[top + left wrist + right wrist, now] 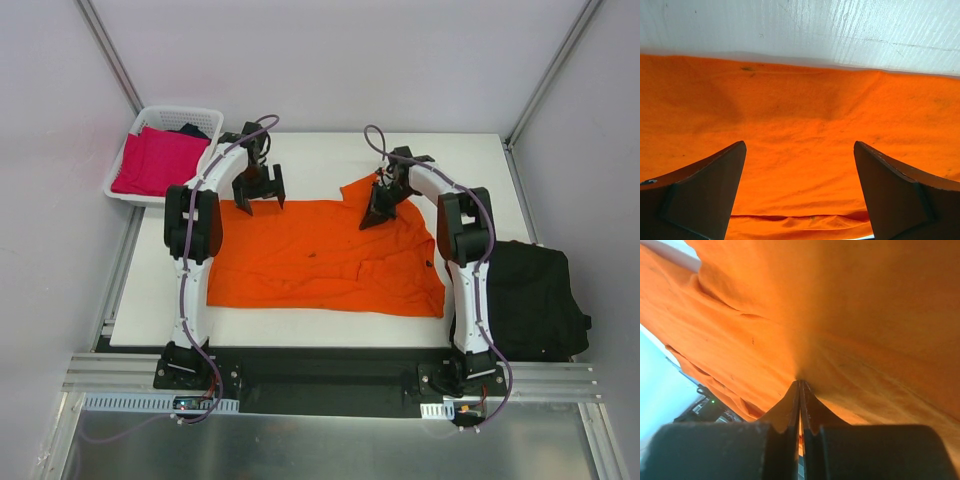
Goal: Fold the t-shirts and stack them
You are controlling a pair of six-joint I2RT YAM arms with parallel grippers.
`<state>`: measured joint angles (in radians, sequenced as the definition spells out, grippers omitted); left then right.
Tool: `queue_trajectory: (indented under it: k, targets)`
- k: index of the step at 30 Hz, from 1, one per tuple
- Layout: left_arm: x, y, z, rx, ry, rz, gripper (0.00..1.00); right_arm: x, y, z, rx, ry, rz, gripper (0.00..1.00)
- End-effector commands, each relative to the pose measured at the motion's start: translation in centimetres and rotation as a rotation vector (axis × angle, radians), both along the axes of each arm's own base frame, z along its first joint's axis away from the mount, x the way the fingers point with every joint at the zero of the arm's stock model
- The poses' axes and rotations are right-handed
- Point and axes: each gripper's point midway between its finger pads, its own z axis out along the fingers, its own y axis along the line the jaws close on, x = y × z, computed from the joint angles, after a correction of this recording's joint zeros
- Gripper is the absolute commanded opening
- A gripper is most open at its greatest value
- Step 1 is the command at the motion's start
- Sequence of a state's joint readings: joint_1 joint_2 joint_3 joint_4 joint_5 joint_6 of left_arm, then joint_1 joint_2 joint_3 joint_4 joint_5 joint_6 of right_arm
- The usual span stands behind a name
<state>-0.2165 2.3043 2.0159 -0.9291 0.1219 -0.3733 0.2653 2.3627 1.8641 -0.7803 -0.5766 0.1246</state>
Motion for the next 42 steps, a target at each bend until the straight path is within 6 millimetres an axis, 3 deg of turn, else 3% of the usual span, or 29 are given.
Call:
queue_trajectory:
  k: [1, 14, 20, 23, 31, 38, 42]
  targets:
    - [0.1, 0.1, 2.8, 0.005, -0.061, -0.03, 0.9, 0.4, -1.7, 0.4, -0.039, -0.024, -0.04, 0.01]
    - [0.1, 0.1, 2.4, 0.005, -0.055, -0.036, 0.91, -0.2, -3.7, -0.2, -0.074, -0.011, -0.083, 0.01]
    - [0.1, 0.2, 2.1, 0.01, -0.05, -0.039, 0.91, -0.1, -3.3, -0.2, -0.046, -0.006, -0.089, 0.01]
    - [0.3, 1.1, 2.1, 0.062, -0.062, -0.022, 0.91, 0.6, -2.2, 0.9, 0.032, -0.023, -0.08, 0.02]
    - [1.6, 6.6, 2.7, 0.265, -0.098, 0.113, 0.96, 3.5, -0.1, 6.2, 0.201, -0.093, -0.126, 0.07]
    - [3.6, 8.3, 1.9, 0.339, -0.12, 0.103, 0.96, 3.7, -0.2, 10.1, 0.281, -0.131, -0.135, 0.08]
    - [5.4, 8.6, 1.4, 0.357, -0.15, 0.08, 0.95, 3.1, -0.6, 10.8, 0.289, -0.127, -0.14, 0.08]
